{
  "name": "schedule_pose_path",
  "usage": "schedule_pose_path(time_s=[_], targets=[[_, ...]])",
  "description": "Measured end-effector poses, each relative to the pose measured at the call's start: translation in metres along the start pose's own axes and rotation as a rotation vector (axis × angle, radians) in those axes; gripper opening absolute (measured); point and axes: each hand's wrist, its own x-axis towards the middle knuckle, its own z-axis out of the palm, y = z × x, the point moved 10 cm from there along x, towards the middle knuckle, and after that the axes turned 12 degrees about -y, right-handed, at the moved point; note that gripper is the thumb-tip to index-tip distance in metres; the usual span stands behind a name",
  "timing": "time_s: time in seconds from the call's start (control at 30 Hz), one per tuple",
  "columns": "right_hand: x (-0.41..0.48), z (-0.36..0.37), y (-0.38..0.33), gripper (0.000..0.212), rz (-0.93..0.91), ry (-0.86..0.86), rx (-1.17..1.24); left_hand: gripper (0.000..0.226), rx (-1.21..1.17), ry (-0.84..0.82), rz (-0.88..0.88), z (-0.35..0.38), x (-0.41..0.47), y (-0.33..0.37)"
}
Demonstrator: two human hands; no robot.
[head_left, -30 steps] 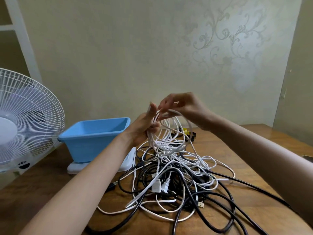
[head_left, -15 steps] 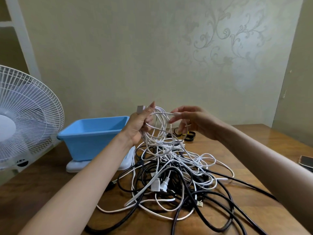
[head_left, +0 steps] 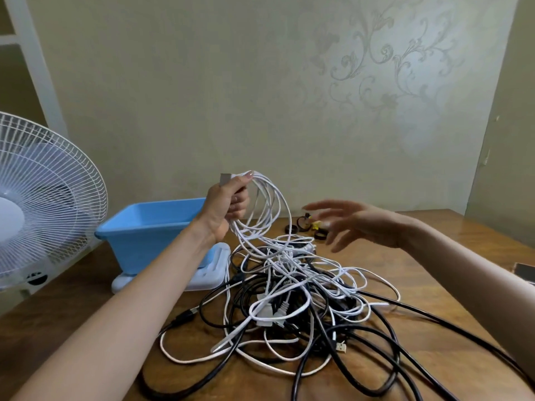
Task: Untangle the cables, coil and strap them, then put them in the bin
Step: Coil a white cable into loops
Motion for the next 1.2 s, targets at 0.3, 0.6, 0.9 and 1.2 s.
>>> schedule_pose_path(time_s=[0.3,0.6,0.9,1.2], targets=[[0.027,0.073,0.008,0.020,0.033,-0.276,-0.545,0.033,-0.030,0.175,0.191,-0.001,0.003,0.036],[-0.027,-0.078,0.031,0.014,0.198,0.428,0.141,0.040,-0.010,0.283,0.283,-0.034,-0.011,0.061],[-0.065,-0.122,0.067,0.007,-0.123,0.772,1.142,0.038,0.102,0.377,0.199,-0.056,-0.021,0.045],[-0.065,-0.123,-0.009,0.008,-0.067,0.577,0.188,0.043,0.084,0.489,0.250,-0.077,-0.023,0.059]])
